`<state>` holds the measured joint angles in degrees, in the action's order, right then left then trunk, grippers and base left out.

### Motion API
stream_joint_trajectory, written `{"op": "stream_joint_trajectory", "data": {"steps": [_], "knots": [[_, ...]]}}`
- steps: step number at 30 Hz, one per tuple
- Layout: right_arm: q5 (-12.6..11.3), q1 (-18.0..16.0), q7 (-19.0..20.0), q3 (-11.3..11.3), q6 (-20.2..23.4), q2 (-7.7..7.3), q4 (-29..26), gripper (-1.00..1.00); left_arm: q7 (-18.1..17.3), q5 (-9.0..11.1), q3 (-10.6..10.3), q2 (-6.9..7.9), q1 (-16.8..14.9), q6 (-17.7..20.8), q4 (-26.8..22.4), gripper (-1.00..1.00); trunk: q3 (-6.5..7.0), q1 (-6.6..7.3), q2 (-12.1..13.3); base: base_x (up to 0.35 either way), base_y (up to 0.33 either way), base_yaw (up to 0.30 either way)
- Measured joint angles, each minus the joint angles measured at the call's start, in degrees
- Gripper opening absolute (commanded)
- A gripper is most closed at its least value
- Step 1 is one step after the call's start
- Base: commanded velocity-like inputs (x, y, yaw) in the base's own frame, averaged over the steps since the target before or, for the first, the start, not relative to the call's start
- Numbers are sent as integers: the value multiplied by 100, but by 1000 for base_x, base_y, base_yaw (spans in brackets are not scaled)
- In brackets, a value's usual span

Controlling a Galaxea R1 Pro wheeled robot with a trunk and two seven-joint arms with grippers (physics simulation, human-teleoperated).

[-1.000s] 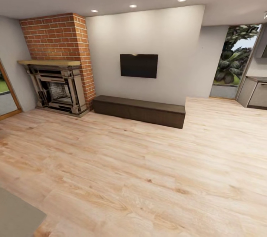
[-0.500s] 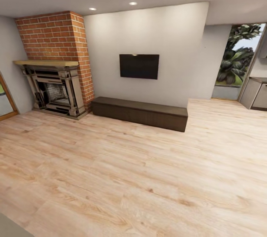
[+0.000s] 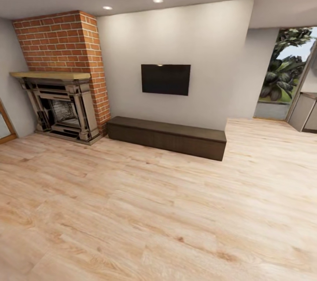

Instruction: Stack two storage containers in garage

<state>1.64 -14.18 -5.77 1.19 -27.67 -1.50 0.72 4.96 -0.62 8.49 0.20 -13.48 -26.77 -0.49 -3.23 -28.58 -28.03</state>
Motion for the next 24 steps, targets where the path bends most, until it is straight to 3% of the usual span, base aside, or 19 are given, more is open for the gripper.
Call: {"op": "stream_joint_trajectory", "data": {"steps": [24], "knots": [[1, 0, 0, 0, 1, 0, -1, 100, 0, 0, 0, -2, 0, 0, -1, 100, 0, 0, 0, 324, 0, 0]]}}
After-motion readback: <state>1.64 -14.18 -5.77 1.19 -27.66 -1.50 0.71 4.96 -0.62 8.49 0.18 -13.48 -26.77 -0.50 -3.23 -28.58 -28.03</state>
